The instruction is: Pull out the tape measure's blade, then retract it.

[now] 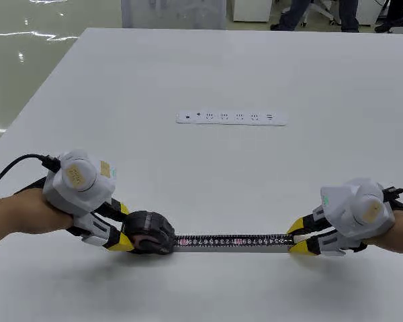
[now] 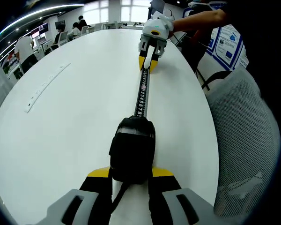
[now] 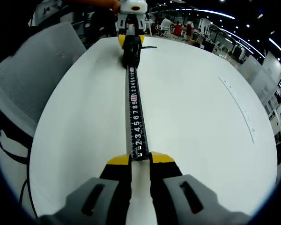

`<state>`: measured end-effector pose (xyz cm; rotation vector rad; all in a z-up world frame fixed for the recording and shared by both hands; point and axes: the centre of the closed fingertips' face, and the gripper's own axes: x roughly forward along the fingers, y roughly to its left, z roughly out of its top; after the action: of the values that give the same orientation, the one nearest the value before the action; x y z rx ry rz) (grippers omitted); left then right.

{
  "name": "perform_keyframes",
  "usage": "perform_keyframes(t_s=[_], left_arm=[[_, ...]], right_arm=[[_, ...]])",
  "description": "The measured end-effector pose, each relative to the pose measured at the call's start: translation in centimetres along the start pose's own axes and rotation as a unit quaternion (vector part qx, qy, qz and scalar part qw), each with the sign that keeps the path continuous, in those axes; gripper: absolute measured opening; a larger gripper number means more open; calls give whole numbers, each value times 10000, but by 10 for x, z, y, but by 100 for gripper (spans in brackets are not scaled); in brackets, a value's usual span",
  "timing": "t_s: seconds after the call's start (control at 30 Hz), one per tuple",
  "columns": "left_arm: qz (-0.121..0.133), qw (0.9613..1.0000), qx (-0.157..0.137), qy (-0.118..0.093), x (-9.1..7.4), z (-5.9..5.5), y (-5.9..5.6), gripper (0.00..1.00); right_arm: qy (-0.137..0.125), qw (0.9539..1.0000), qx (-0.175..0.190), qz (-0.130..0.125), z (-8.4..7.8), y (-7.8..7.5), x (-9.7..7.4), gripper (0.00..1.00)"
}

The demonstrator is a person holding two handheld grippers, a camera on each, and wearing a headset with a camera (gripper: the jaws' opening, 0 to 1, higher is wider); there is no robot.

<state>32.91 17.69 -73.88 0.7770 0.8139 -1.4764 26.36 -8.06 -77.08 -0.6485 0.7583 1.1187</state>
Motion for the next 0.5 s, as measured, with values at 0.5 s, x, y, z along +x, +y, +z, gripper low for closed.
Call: perform_keyframes(t_s=[0.5], left_arm=[[-21, 10000, 1, 85, 2, -1, -3, 27]], right_arm=[[79, 9999, 117, 65, -7, 7, -5, 13]])
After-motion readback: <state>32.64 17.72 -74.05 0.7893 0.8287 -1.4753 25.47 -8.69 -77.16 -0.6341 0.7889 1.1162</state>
